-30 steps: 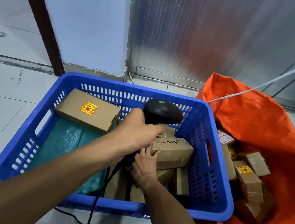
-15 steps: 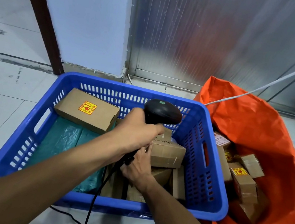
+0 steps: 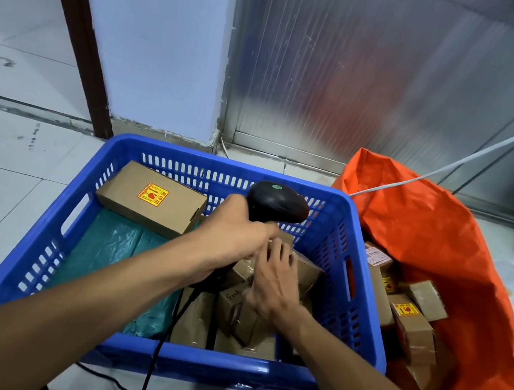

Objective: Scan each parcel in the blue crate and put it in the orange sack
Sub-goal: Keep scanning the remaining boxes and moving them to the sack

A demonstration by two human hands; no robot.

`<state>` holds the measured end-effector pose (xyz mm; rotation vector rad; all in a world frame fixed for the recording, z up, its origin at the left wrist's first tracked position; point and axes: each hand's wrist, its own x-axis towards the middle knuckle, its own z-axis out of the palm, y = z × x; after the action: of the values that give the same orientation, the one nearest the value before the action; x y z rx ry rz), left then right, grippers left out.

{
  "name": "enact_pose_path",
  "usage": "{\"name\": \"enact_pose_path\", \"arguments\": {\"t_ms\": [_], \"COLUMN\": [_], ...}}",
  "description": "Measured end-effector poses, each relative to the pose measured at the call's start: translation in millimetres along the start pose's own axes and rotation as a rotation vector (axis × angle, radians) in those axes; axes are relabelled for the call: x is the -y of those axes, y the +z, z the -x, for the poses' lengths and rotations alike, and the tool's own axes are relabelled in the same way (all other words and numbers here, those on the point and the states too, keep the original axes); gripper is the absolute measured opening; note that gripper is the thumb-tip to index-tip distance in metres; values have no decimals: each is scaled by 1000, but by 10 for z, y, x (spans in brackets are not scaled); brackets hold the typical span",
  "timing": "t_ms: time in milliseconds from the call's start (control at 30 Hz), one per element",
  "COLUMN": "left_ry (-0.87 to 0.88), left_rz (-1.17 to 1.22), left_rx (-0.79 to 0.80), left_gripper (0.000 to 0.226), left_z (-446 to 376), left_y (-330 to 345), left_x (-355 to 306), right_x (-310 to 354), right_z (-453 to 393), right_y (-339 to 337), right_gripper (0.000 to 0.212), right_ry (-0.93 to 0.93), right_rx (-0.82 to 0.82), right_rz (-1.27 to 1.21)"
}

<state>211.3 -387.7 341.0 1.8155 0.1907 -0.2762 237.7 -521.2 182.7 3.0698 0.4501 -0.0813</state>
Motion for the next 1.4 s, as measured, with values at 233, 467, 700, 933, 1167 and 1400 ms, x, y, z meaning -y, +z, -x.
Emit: {"name": "enact_pose_path", "arguments": {"t_ms": [233, 467, 700, 933, 1167, 1400], "left_ry": [-2, 9, 2, -11, -6, -25], "left_rz": [-21, -39, -69, -84, -94, -121], "left_rx": [4, -6, 14, 23, 12, -16], "left_gripper": [5, 12, 14, 11, 11, 14], "left_z": [80, 166, 223, 222, 184, 111], "left_y": [-37, -163, -174, -147, -152, -158], "left_x": [-34, -96, -119, -108, -73, 0], "right_x": [-228, -595, -1017, -1345, -1472, -1569], "right_z": [43, 245, 429, 585, 601, 542], "right_y": [-441, -842, -1097, -1130, -1177, -1166], "right_gripper": [85, 114, 136, 112, 102, 94], "right_ry": [74, 38, 60, 67, 197, 188], "right_rx": [15, 212, 290, 214, 267, 133], "right_rz": [129, 205, 351, 408, -13, -105]}}
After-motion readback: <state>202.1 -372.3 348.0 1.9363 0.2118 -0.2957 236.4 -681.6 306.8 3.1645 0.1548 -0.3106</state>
